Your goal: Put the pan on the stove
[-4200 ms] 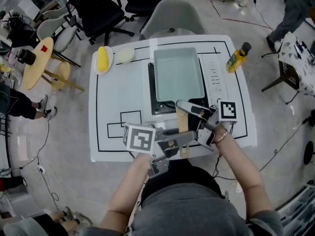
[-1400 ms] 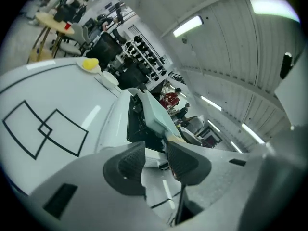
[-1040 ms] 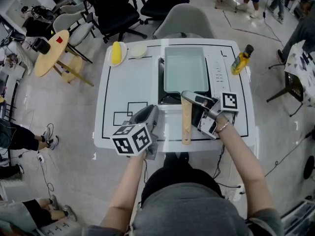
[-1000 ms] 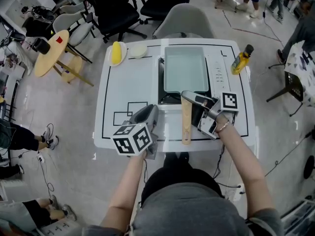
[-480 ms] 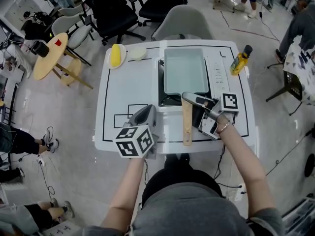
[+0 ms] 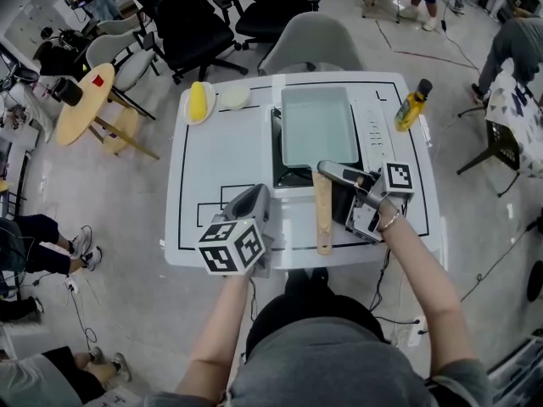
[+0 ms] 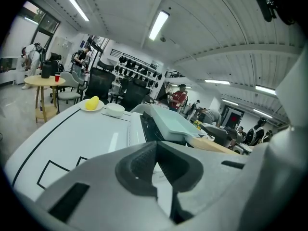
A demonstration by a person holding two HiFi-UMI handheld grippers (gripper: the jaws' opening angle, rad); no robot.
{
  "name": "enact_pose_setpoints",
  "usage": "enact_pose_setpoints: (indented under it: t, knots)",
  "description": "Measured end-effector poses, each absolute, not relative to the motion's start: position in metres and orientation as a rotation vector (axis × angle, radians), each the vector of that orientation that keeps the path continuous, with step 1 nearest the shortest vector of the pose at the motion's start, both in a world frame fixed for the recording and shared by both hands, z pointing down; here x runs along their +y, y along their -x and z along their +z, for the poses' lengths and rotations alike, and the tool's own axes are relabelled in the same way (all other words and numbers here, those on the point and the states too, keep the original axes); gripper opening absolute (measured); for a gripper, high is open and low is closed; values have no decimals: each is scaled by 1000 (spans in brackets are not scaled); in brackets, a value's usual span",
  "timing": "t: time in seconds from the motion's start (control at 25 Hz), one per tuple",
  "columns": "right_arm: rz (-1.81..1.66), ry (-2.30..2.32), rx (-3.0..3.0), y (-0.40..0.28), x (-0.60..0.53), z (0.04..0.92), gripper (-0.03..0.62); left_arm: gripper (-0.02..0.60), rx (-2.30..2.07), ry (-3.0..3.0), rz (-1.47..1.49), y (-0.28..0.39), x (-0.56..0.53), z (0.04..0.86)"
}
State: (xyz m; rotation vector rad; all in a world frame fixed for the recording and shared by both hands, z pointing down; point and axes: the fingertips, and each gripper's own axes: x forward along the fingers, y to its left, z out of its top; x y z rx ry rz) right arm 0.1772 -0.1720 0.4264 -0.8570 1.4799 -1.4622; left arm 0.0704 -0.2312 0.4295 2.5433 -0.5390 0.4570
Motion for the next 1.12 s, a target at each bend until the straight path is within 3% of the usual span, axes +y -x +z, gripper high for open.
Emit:
enact_pose_setpoints:
  t: [0.68,1.12]
  knots:
    - [-1422,1073,1552,-188,-124,419,209,6,-509,-2572,471,-83,-237,430]
    - [-1230,1455,1585,-220,-88,402,138,6,-518,-2604,501,-94,-233,430]
